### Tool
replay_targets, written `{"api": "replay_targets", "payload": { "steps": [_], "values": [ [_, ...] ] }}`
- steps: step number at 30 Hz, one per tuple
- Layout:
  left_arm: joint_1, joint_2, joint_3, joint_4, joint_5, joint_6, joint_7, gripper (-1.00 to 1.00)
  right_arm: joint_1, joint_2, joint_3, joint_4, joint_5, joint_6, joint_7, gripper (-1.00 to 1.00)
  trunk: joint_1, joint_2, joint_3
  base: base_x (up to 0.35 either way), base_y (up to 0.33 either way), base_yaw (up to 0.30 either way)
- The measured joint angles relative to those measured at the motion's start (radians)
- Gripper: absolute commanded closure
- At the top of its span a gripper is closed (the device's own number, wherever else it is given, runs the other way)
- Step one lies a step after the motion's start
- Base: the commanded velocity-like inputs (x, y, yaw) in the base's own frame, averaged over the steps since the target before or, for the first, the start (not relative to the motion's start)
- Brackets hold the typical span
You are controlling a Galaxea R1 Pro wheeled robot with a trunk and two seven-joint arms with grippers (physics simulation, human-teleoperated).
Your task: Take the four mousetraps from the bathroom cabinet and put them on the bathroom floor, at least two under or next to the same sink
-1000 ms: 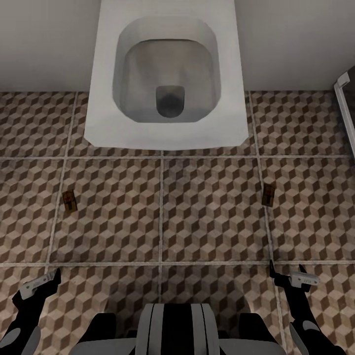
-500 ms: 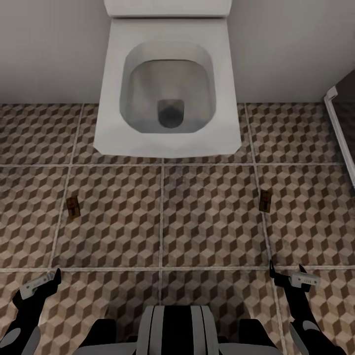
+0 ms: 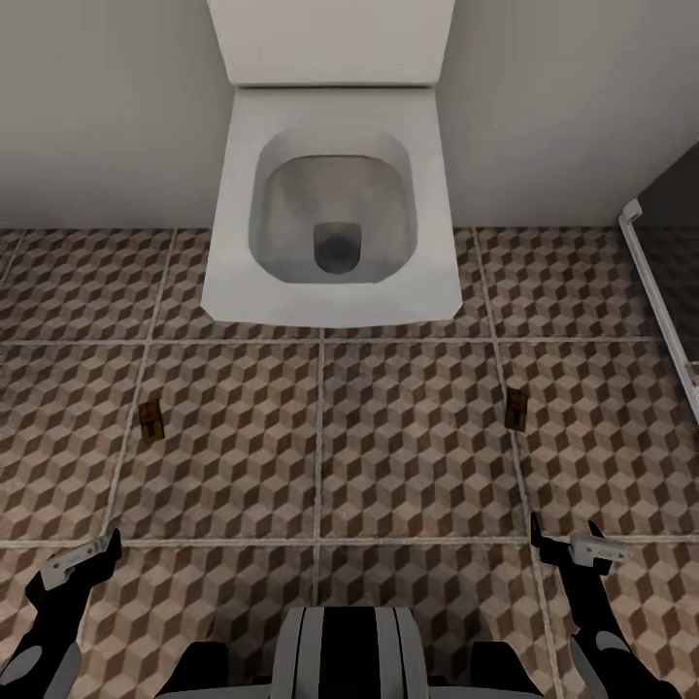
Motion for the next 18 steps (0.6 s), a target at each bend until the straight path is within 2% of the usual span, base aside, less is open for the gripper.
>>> {"api": "replay_targets", "payload": {
  "steps": [18],
  "values": [
    [0.000,-0.003,0.000,0.000,-0.001,0.000,0.000,-1.00,0.000,0.000,0.000,-0.001,0.002,0.000,0.000,-1.00,-0.008,0.004,0.070,0.000,0.000,0.000]
  ]
}}
